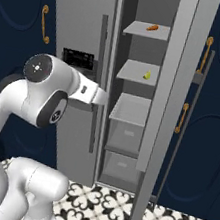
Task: Grab a lemon wedge from the fridge and one ice cube from the ice bowl, and put them in the glass of lemonade.
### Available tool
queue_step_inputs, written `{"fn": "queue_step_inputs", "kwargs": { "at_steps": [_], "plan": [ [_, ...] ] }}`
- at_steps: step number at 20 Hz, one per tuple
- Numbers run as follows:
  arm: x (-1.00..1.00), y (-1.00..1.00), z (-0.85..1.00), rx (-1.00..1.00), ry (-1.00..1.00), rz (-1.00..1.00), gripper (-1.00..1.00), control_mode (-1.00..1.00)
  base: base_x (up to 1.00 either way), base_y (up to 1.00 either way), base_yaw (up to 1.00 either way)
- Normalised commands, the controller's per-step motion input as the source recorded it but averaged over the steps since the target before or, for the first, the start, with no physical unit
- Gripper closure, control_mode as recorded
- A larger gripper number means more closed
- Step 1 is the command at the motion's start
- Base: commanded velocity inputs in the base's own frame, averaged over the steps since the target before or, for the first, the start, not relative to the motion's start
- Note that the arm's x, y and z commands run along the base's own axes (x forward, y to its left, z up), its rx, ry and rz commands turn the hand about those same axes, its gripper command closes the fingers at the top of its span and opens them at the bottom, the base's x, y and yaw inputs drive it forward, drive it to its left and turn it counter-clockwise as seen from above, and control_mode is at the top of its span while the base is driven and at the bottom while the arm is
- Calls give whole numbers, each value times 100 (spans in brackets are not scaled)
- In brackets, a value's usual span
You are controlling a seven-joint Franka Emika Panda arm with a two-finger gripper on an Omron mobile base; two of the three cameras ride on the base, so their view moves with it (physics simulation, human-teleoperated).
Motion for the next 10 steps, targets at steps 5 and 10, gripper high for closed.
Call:
{"fn": "queue_step_inputs", "kwargs": {
  "at_steps": [5,10],
  "plan": [
    [-22,5,9,0,-4,0,-100,-100,0,0,0],
    [-23,3,25,-3,-7,1,-100,-100,0,0,0]
  ]
}}
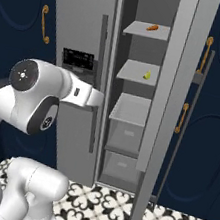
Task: Grab a lemon wedge from the fridge and one ice cube from the ice bowl, and put them in the glass of lemonade.
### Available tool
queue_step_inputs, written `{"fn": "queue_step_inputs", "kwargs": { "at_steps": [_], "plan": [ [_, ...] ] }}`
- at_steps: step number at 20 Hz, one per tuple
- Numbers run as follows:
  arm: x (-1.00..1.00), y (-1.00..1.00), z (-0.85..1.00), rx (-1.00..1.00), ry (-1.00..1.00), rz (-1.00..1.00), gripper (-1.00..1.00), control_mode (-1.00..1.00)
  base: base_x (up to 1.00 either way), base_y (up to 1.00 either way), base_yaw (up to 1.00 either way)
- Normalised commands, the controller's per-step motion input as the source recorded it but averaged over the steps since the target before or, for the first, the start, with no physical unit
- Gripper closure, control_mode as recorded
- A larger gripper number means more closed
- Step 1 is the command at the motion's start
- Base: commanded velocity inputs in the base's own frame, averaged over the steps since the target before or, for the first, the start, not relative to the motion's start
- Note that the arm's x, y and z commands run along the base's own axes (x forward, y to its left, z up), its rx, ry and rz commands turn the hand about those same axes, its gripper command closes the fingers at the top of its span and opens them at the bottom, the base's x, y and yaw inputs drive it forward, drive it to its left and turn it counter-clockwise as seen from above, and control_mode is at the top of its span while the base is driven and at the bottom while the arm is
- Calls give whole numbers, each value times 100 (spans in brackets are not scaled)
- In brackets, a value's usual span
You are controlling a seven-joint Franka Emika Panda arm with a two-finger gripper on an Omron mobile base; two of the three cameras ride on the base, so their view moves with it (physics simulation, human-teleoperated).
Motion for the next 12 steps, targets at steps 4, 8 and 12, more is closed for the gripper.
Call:
{"fn": "queue_step_inputs", "kwargs": {
  "at_steps": [4,8,12],
  "plan": [
    [-24,16,37,-8,-14,4,-100,-100,0,0,0],
    [4,27,26,-9,-4,1,-100,-100,0,0,0],
    [21,17,7,-4,0,0,-100,100,19,11,0]
  ]
}}
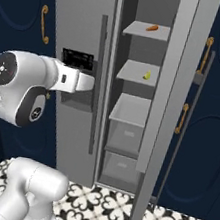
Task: Grab a lemon wedge from the fridge and one ice cube from the ice bowl, and put them in the glass of lemonade.
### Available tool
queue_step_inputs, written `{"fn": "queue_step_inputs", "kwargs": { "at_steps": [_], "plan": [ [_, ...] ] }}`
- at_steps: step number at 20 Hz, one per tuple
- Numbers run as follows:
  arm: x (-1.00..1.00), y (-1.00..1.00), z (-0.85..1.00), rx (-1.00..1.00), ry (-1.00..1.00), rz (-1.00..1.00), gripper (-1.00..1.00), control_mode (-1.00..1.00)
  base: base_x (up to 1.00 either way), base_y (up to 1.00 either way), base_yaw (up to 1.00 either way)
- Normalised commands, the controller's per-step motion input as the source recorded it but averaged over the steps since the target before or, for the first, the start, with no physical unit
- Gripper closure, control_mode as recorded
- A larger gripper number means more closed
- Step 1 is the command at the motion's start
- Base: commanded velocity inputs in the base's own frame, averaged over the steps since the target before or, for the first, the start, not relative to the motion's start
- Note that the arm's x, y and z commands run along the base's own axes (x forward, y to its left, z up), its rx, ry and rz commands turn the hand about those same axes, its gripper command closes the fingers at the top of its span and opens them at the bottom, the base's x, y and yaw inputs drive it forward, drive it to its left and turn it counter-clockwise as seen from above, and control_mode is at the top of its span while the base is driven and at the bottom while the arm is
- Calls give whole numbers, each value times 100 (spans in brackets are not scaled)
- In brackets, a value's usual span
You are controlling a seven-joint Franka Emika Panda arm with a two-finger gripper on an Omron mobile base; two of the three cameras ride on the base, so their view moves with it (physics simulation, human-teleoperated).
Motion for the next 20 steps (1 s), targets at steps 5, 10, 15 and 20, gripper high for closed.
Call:
{"fn": "queue_step_inputs", "kwargs": {
  "at_steps": [5,10,15,20],
  "plan": [
    [0,0,0,0,0,0,-100,100,70,13,0],
    [0,0,0,0,0,0,-100,100,96,0,1],
    [0,0,0,0,0,0,-100,100,95,-11,5],
    [0,0,0,0,0,0,-100,100,1,-16,0]
  ]
}}
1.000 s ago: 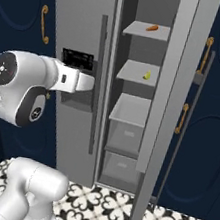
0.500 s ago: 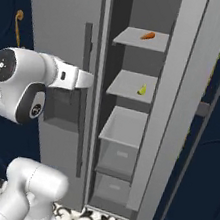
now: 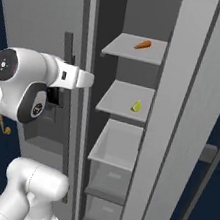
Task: Grab a lemon wedge from the fridge and one ice cube from the ice bowl, and put them in the glass of lemonade.
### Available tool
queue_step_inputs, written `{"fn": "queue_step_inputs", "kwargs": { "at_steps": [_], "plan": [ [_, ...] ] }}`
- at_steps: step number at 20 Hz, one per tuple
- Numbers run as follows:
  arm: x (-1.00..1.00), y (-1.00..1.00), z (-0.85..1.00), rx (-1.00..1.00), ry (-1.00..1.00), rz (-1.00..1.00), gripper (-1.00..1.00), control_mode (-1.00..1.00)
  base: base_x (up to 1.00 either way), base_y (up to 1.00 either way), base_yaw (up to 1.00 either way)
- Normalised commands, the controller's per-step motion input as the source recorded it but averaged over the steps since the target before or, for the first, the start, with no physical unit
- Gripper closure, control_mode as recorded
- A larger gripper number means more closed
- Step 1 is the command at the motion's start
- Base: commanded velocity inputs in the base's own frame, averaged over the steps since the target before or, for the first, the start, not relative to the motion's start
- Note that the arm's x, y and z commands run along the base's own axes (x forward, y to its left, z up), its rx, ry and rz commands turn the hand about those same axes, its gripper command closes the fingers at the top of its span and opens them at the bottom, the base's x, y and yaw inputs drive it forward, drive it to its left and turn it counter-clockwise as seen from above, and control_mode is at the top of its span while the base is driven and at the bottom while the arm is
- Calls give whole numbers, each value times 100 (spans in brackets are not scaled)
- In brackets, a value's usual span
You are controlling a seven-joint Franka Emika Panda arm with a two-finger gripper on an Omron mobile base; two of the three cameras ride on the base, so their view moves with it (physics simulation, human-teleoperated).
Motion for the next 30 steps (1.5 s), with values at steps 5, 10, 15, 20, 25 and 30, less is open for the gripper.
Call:
{"fn": "queue_step_inputs", "kwargs": {
  "at_steps": [5,10,15,20,25,30],
  "plan": [
    [0,0,0,0,0,0,-100,100,-23,-62,-3],
    [0,0,0,0,0,0,-100,100,8,-33,8],
    [0,0,0,0,0,0,-100,100,-2,11,11],
    [0,0,0,0,0,0,-100,100,34,10,19],
    [0,0,0,0,0,0,-100,100,66,-17,6],
    [12,-54,-5,8,26,-2,-100,-100,0,0,0]
  ]
}}
